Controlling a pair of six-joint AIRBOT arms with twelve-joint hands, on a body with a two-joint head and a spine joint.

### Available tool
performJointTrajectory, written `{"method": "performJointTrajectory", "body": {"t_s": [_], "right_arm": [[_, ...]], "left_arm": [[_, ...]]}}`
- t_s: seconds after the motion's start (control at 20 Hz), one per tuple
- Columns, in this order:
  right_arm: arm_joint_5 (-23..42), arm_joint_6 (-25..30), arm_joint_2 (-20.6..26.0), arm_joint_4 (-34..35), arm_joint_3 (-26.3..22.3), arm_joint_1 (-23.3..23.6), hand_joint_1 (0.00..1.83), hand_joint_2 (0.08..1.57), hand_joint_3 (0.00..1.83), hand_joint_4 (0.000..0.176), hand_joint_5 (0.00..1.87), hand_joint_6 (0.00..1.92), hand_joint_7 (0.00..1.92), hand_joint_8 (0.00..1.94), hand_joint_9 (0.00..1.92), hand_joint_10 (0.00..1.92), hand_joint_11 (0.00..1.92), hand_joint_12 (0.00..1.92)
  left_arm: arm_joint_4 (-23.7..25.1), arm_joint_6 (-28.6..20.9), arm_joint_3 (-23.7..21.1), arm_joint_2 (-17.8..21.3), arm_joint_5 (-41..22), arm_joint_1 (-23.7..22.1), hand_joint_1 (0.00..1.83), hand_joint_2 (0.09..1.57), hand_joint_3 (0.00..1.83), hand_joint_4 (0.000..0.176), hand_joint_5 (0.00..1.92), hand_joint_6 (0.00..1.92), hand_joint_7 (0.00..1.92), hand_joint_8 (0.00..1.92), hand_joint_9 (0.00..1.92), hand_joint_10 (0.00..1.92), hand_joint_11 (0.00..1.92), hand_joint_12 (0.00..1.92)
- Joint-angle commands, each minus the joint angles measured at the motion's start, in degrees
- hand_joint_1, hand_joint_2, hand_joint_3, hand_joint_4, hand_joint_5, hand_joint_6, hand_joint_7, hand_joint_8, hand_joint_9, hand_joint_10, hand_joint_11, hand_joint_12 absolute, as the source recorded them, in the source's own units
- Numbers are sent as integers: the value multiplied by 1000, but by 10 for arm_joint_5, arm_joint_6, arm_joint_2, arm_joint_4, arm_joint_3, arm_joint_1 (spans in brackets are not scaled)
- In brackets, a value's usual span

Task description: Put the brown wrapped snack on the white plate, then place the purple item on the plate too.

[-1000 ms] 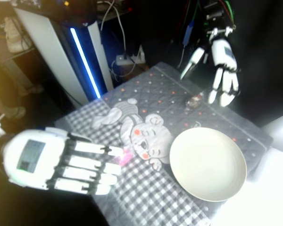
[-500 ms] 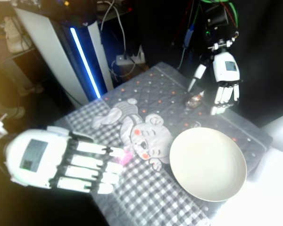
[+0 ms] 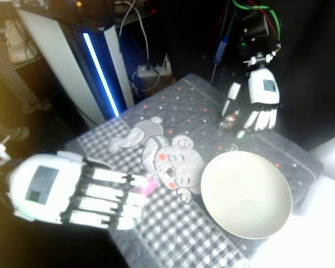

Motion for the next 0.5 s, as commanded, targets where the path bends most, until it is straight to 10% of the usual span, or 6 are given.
{"method": "performJointTrajectory", "body": {"t_s": [0.0,0.15,0.2,0.4,0.45], "right_arm": [[60,2,-1,24,4,4,799,1195,2,102,433,0,260,0,264,1,12,744],[57,2,-1,24,4,4,941,1171,0,66,458,6,282,7,300,13,47,775],[57,2,-1,24,4,4,930,1175,0,58,464,7,288,7,294,8,40,773],[56,2,-5,24,5,4,959,1177,1,55,476,0,307,0,272,0,26,672],[56,2,-8,23,7,4,921,1181,2,66,474,0,307,0,273,0,39,667]], "left_arm": [[-13,-9,5,-4,-56,-6,1070,1074,0,58,1007,712,701,1526,551,1864,311,1921],[-14,-23,22,-17,-70,-25,1057,1122,3,49,957,1010,789,1378,646,1809,357,1921],[-14,-23,29,-23,-72,-39,1073,1117,0,22,972,989,825,1313,664,1785,364,1921],[7,-21,81,-70,-61,-124,1271,1055,0,0,1175,455,1095,1018,851,1145,426,1603],[9,-19,101,-93,-56,-150,1177,1019,2,0,1226,514,943,1305,747,1672,455,1857]]}}
